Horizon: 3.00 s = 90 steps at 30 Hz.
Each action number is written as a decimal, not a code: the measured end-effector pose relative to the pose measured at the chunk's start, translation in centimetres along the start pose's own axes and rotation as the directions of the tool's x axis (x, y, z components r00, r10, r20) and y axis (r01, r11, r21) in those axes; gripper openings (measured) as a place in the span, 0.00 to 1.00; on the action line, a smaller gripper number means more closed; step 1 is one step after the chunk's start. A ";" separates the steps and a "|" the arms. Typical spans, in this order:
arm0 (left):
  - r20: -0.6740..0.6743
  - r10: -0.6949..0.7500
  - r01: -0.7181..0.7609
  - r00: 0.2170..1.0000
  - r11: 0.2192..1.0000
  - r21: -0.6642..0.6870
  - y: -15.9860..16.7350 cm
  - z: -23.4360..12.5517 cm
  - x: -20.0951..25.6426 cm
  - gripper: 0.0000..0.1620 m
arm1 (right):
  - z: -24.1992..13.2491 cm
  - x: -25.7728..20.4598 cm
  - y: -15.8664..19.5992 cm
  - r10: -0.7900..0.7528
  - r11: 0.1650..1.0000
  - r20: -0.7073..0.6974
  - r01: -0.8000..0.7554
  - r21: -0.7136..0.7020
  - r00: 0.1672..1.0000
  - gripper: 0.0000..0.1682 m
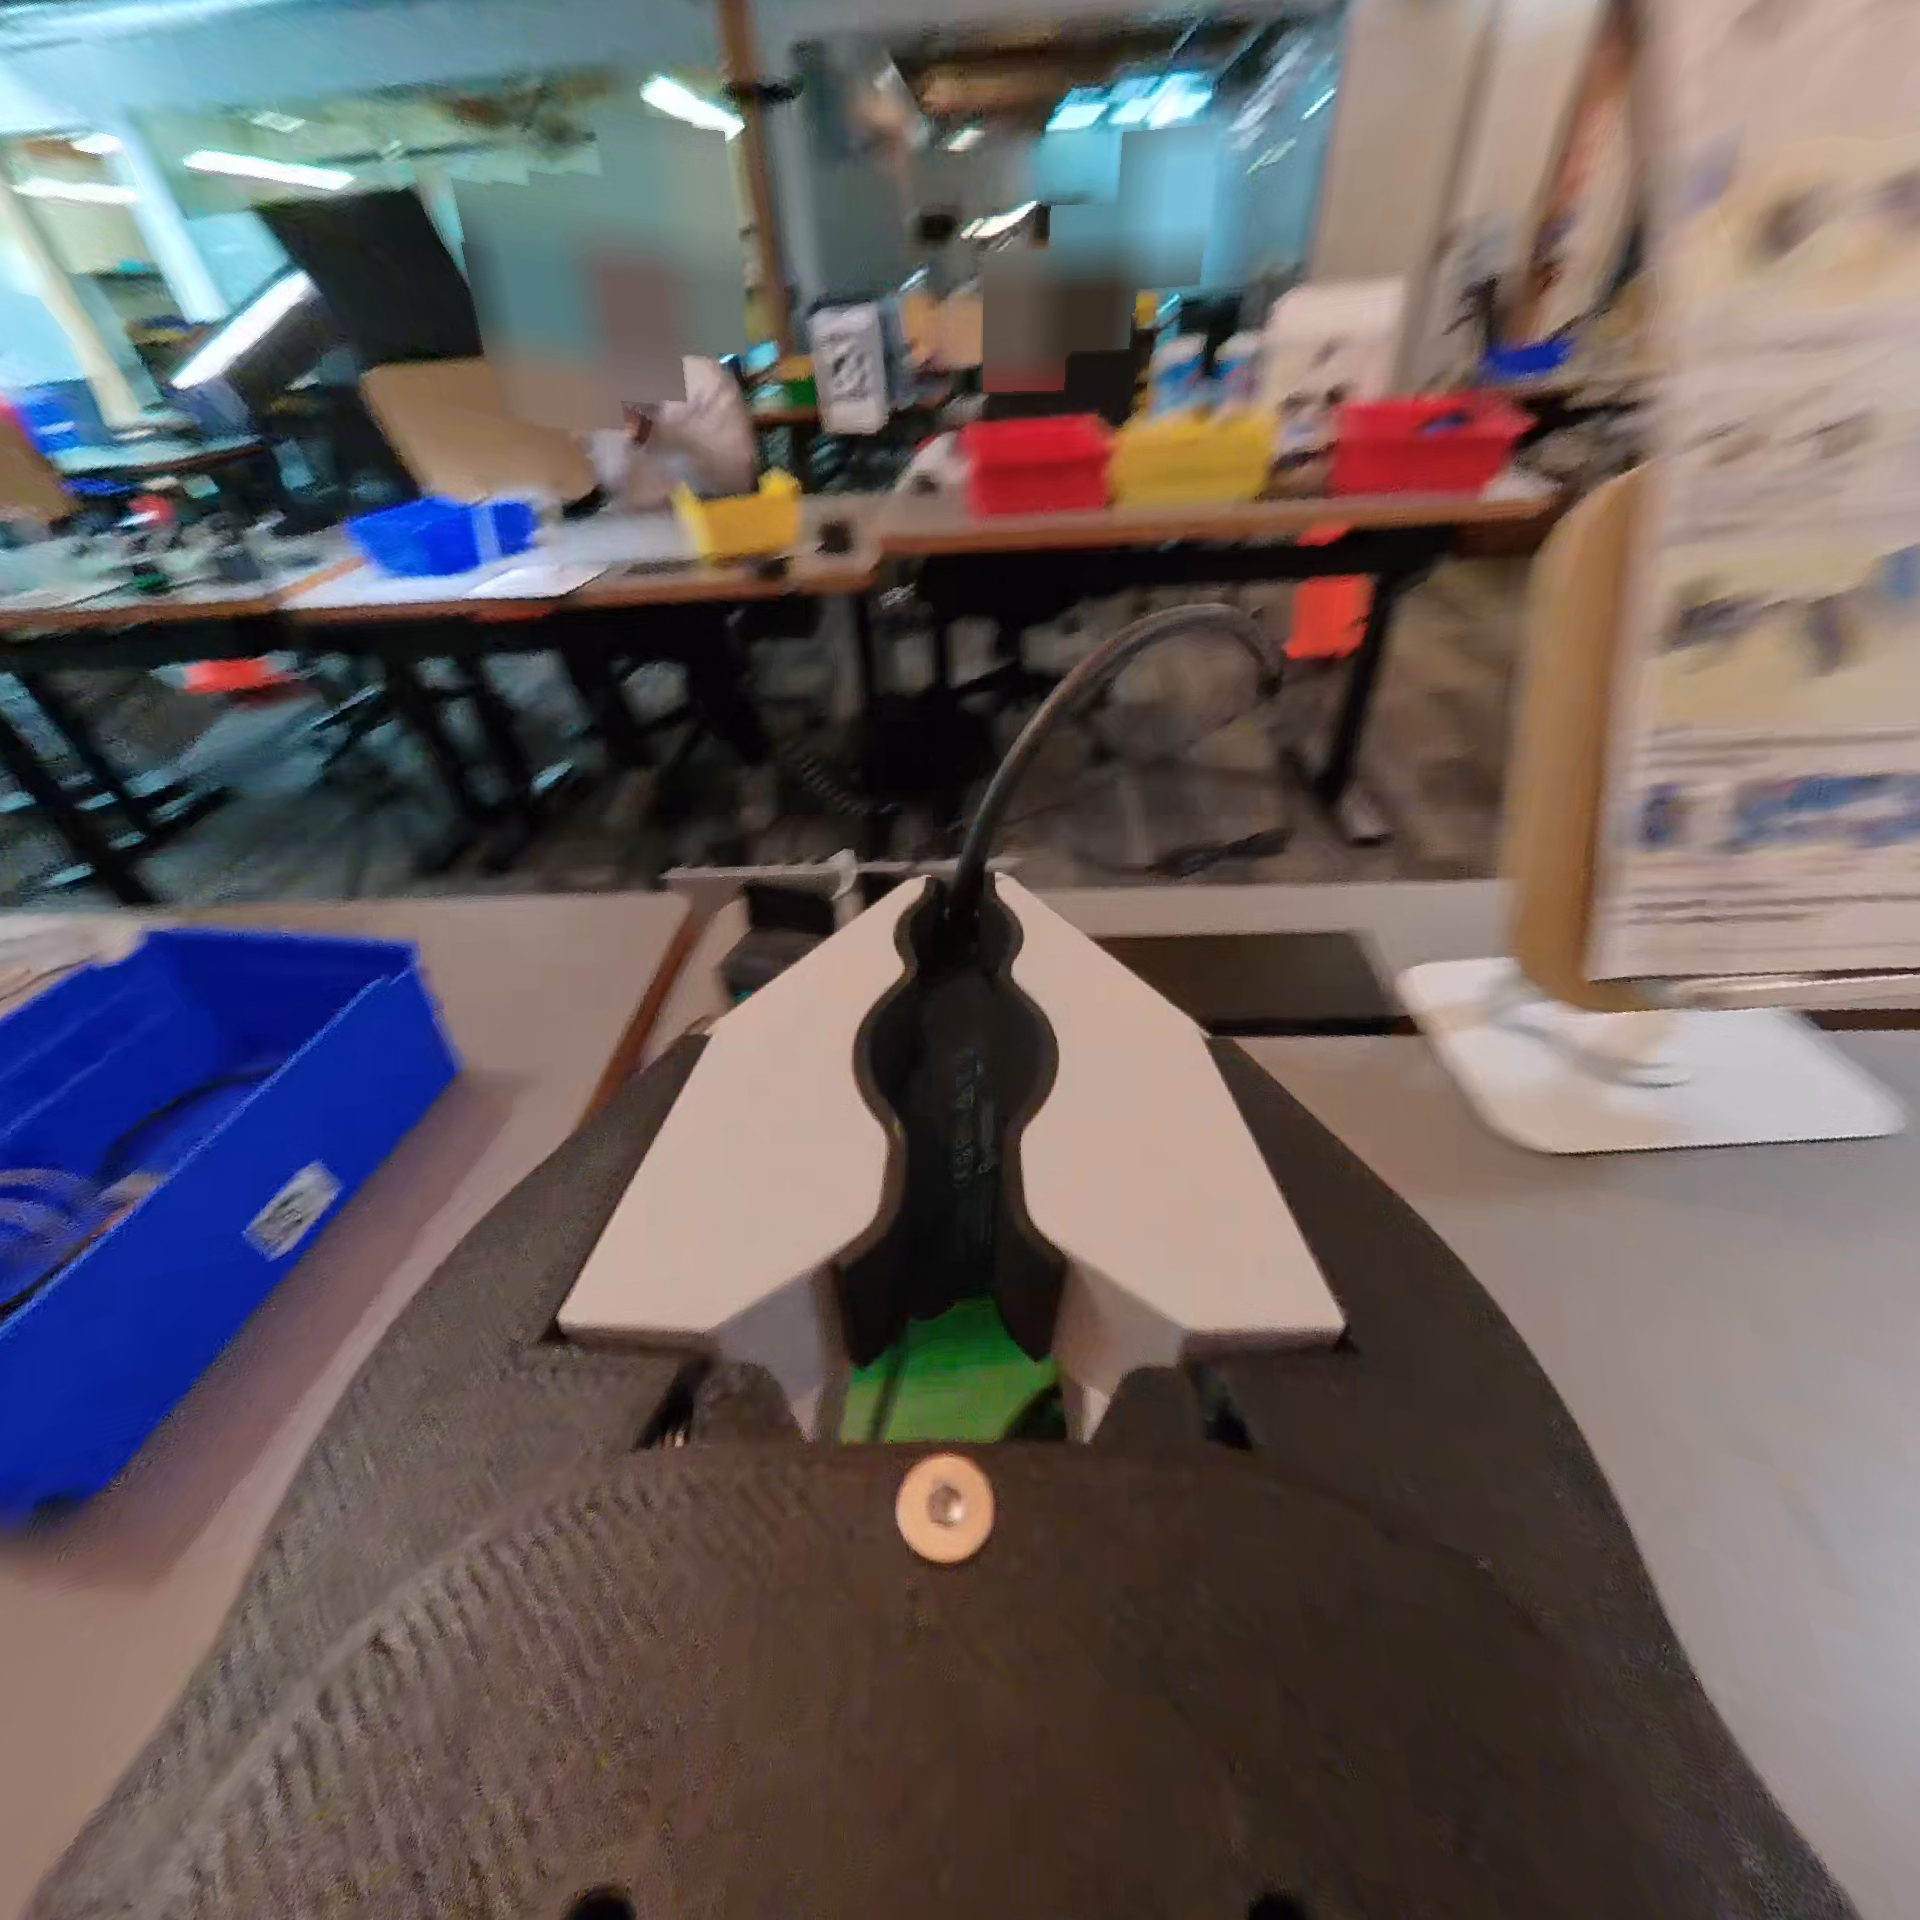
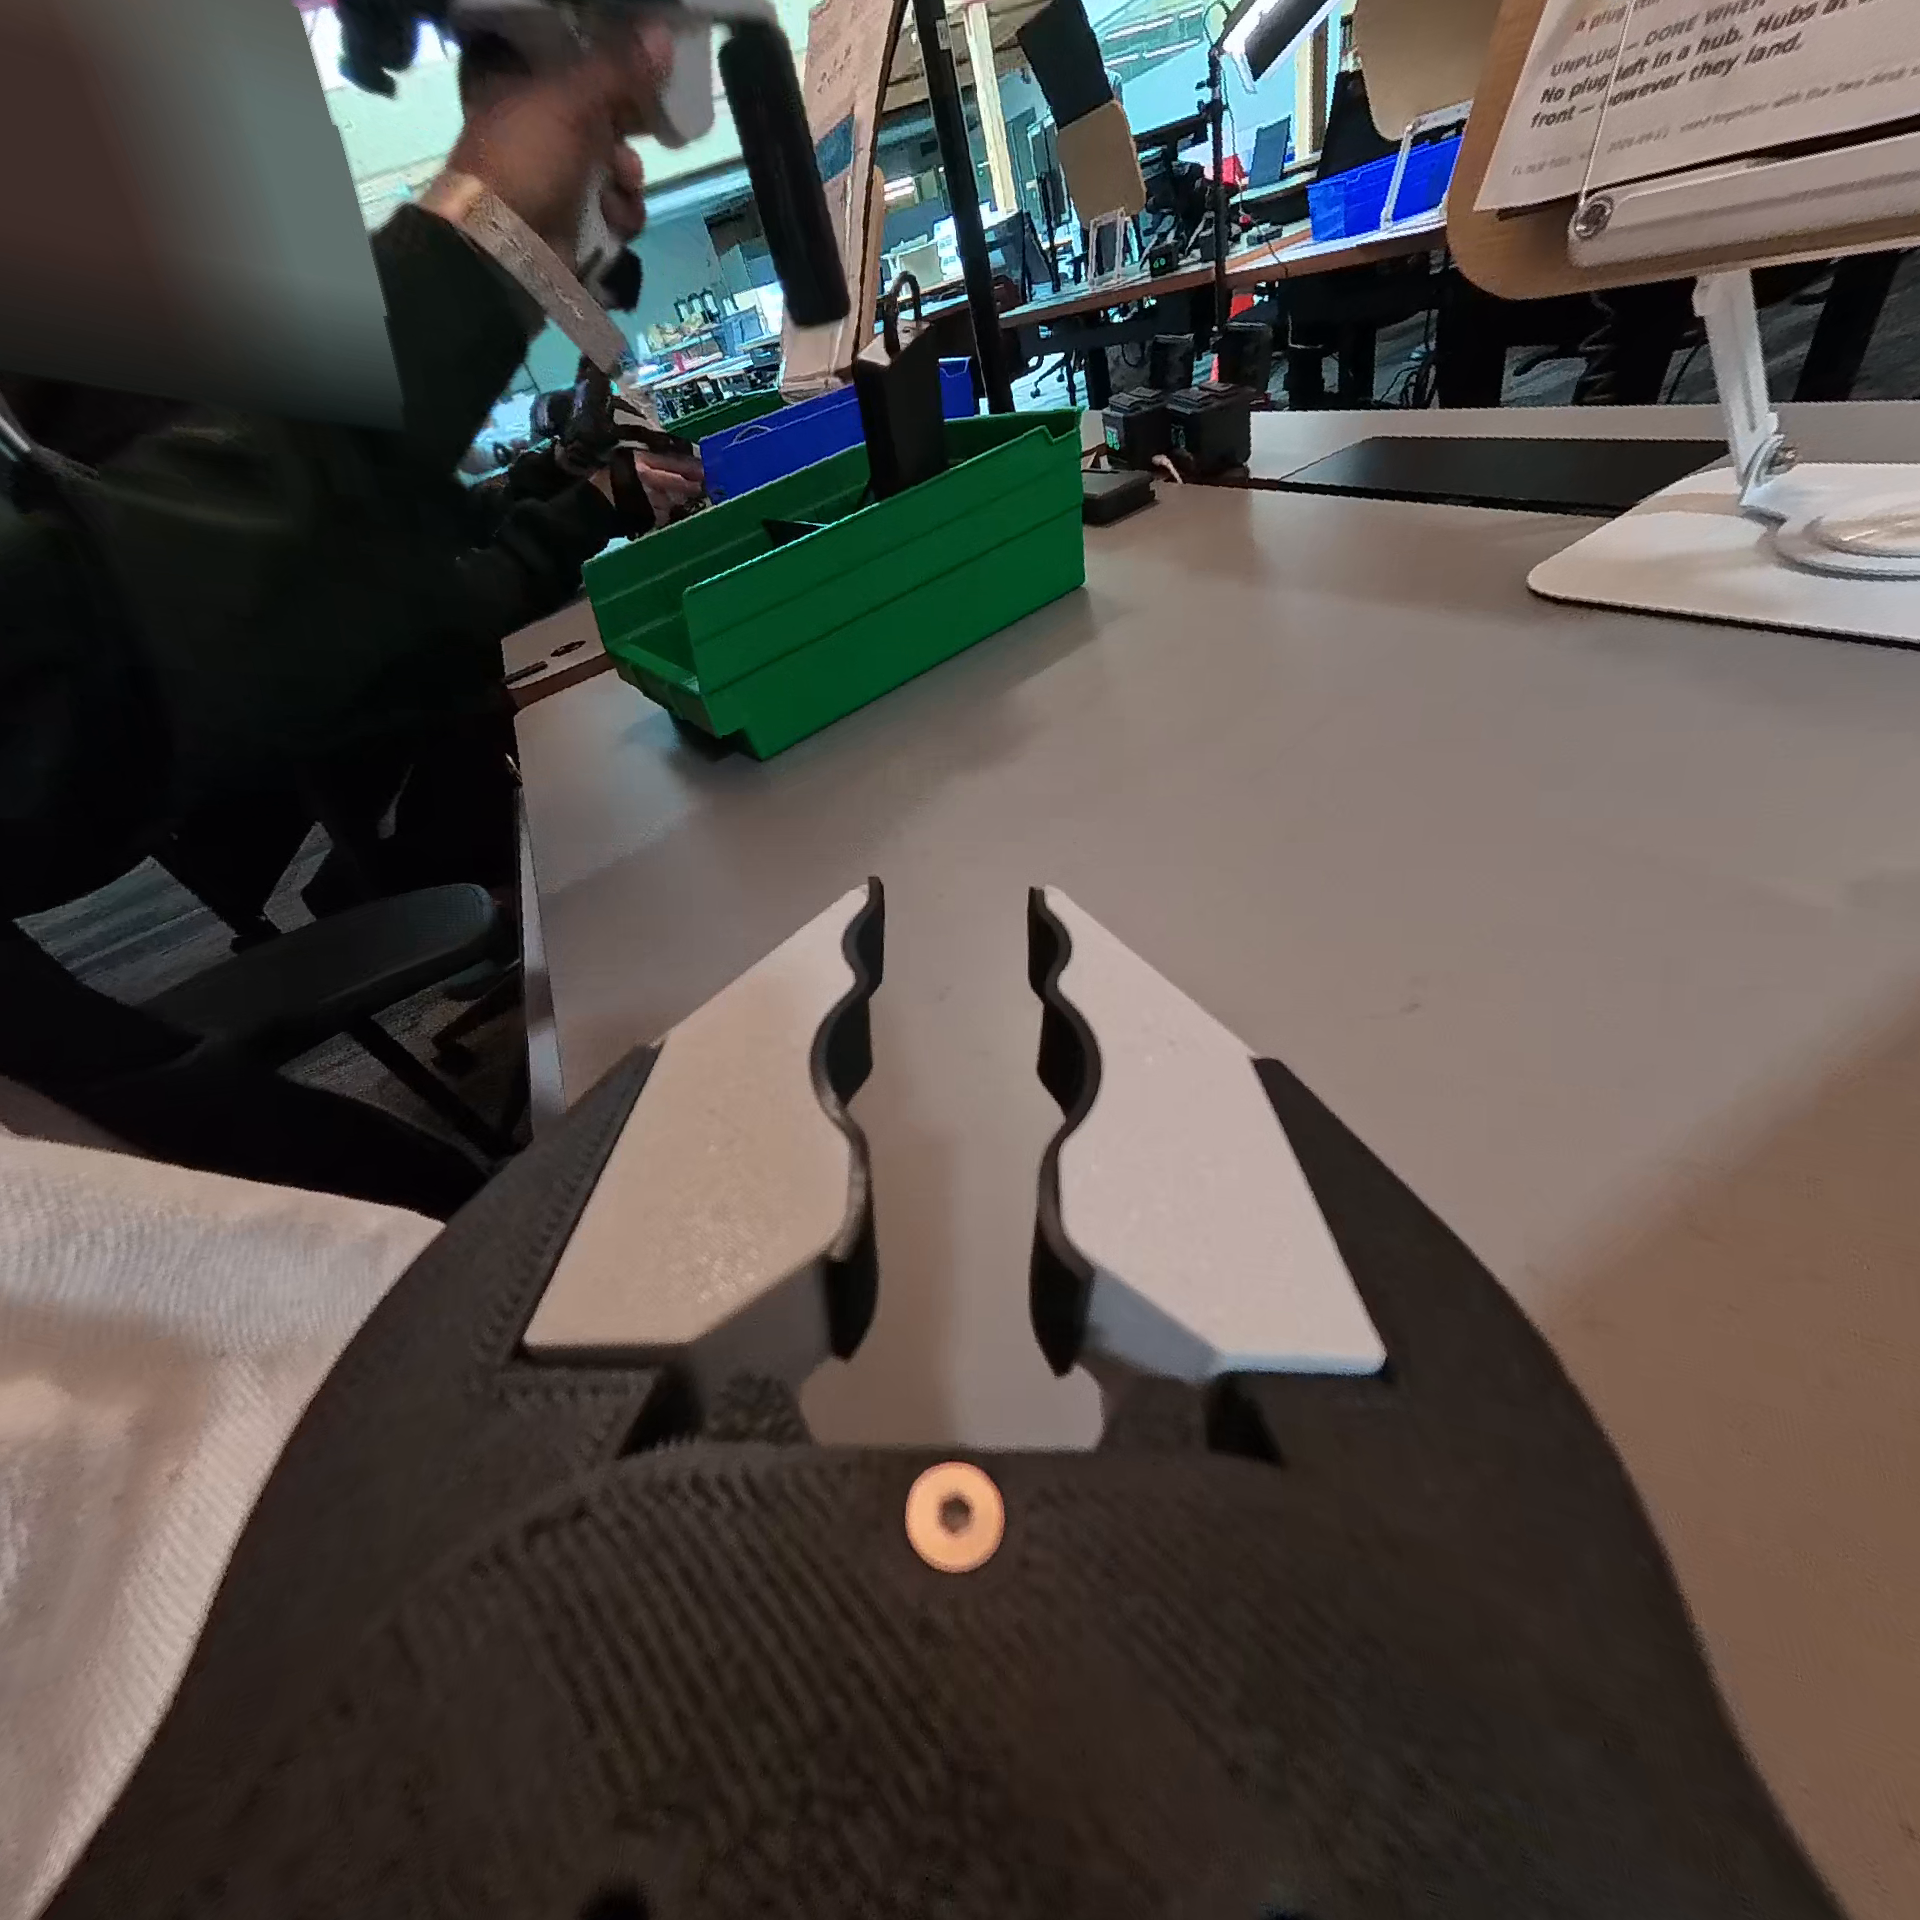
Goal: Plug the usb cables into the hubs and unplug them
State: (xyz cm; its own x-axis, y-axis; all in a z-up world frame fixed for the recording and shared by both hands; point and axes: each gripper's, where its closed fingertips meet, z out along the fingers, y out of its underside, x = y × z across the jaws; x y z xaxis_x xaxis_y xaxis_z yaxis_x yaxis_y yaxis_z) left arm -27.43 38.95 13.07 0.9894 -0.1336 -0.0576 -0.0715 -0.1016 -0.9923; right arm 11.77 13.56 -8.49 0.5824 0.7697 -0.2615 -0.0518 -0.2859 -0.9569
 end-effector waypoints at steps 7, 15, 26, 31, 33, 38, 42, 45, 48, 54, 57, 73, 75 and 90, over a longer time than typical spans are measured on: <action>-0.498 -0.152 0.197 0.854 0.980 0.038 -2.1 -6.2 16.0 0.02 | 0.0 -0.8 0.0 -0.049 0.999 0.000 0.049 -0.005 0.999 0.17; -0.751 -0.432 0.374 0.500 0.889 -0.262 7.8 -9.8 33.7 0.02 | 0.0 -1.2 -0.3 -0.125 0.992 -0.044 0.126 0.010 0.991 0.31; -0.758 -0.636 0.568 0.145 0.681 -0.463 13.5 -13.8 41.5 0.02 | -0.2 -0.3 1.5 -0.104 0.990 -0.092 0.095 -0.101 0.990 0.07; -0.770 -0.616 0.543 0.163 0.708 -0.452 15.3 -14.0 39.5 0.17 | -0.5 -1.4 0.9 0.141 0.989 0.066 -0.138 -0.044 0.988 0.06; -0.779 -0.617 0.502 0.110 0.711 -0.492 16.3 -14.7 39.7 0.20 | -0.4 -2.0 1.1 0.219 0.975 0.125 -0.214 -0.055 0.968 0.06; -0.778 -0.624 0.249 -0.071 0.744 -0.620 19.2 -17.5 42.5 0.26 | -0.4 -3.2 0.9 0.334 0.943 0.232 -0.326 -0.072 0.914 0.06; -0.806 -0.583 0.229 -0.098 0.775 -0.589 19.3 -18.4 42.9 0.10 | -0.8 -2.4 0.8 0.343 0.939 0.216 -0.339 -0.057 0.914 0.06; -0.805 -0.588 0.237 -0.075 0.773 -0.588 19.4 -18.2 42.9 0.07 | -1.0 -1.4 0.5 0.326 0.944 0.174 -0.329 -0.017 0.929 0.10; -0.746 -0.666 0.329 -0.016 0.701 -0.633 19.8 -16.6 42.5 0.07 | -1.4 0.8 -0.2 0.228 0.972 0.013 -0.228 0.056 0.974 0.24; -0.433 -0.876 0.465 -0.214 0.299 -0.833 20.7 -14.8 41.3 0.07 | -1.9 2.0 -0.5 -0.210 0.978 -0.183 0.207 -0.035 0.960 0.46; -0.416 -0.876 0.404 -0.243 0.299 -0.865 20.6 -16.0 42.6 0.07 | -1.1 1.2 0.5 -0.324 0.945 -0.166 0.311 -0.101 0.931 0.48; -0.400 -0.844 0.294 -0.357 0.305 -0.906 20.4 -17.9 44.0 0.10 | -1.3 -0.3 -0.2 -0.412 0.911 -0.134 0.401 -0.097 0.901 0.27; -0.450 -0.822 0.311 -0.349 0.351 -0.883 19.8 -18.0 43.9 0.20 | -1.5 -0.4 -0.7 -0.272 0.962 -0.105 0.270 -0.036 0.956 0.27; -0.930 -0.283 0.254 0.235 0.941 -0.223 19.4 -18.7 44.6 0.19 | -2.8 -0.2 -2.7 0.447 0.852 0.260 -0.496 0.169 0.856 0.27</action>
State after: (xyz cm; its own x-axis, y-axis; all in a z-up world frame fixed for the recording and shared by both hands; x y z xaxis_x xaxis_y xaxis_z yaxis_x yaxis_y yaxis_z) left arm 12.94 12.63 -6.71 0.1348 -0.9192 0.3700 0.1560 -0.3490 -0.9240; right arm 14.04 12.59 -5.55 0.2644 0.6797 -0.6842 -0.4702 -0.5286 -0.7068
